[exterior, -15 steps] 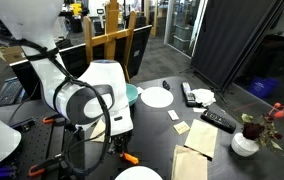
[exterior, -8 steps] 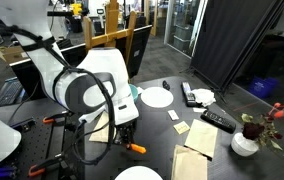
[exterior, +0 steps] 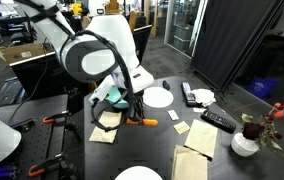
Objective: Pick up the orange marker and put it in the blue bowl
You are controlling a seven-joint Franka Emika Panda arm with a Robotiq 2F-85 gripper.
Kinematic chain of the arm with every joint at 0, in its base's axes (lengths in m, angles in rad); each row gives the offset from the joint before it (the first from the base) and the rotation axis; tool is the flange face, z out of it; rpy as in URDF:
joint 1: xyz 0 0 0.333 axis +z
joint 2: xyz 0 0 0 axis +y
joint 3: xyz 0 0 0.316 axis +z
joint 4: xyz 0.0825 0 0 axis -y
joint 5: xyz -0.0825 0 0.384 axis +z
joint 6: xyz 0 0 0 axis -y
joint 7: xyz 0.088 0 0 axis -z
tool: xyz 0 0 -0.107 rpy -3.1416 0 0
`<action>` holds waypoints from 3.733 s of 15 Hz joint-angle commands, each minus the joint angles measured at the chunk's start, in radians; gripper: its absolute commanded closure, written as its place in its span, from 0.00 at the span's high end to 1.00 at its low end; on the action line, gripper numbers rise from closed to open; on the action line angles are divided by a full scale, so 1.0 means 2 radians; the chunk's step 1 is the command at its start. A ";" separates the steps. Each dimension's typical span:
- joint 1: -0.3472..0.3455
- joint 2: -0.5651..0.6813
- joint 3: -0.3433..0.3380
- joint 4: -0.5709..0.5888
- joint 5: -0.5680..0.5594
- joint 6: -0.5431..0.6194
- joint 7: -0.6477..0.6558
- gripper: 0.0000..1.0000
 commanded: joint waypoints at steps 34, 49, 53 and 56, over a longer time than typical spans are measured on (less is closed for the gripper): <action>0.201 -0.261 0.005 -0.017 0.552 -0.257 -0.866 0.05; 0.308 -0.177 0.019 -0.098 0.613 -0.021 -0.930 0.05; 0.320 -0.130 0.018 -0.085 0.638 -0.001 -0.956 0.05; 0.319 -0.090 0.021 -0.075 0.639 0.023 -0.961 0.05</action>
